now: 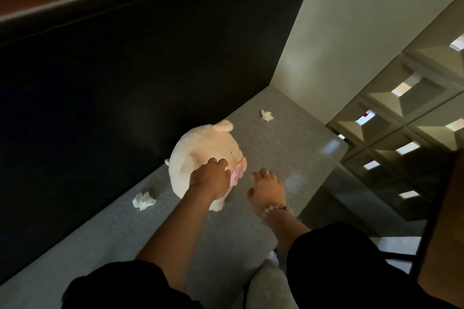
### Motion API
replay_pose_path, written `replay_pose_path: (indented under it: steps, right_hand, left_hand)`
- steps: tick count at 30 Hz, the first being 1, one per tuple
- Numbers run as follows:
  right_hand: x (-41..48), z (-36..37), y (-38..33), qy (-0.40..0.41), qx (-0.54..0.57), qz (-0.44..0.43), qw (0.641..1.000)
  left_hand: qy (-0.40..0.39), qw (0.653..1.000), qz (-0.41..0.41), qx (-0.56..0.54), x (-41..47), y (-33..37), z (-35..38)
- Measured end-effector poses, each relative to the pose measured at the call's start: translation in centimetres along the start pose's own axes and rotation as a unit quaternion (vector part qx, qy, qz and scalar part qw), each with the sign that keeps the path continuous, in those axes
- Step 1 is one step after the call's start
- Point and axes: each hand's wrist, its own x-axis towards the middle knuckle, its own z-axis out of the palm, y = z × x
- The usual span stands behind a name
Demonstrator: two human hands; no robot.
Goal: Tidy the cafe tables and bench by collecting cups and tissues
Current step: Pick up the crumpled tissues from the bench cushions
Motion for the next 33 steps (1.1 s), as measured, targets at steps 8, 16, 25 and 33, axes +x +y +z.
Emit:
replay_pose_path:
  steps: [8, 16, 25, 33]
  right_hand:
    - [8.8, -1.2, 10.6, -0.004, 0.011, 0.085, 0.996]
    - [15.8, 3.1, 20.7, -0.015, 0.038, 0.185, 0.982]
    - [17.7, 10.8, 25.0, -0.056, 0.078, 0.183, 0.978]
    - [19.2, 14.4, 25.4, -0.042, 0.071, 0.183, 0.980]
  left_hand:
    - [-0.045, 0.999, -0.003, -0.002, 6.8, 6.9, 5.3]
    - [-0.135, 0.991, -0.007, 0.000, 13.7, 12.9, 15.2]
    - [-0.158, 0.985, -0.044, 0.050, 17.9, 13.1, 24.7]
    - [-0.157, 0.985, -0.074, 0.023, 18.9, 12.7, 29.8]
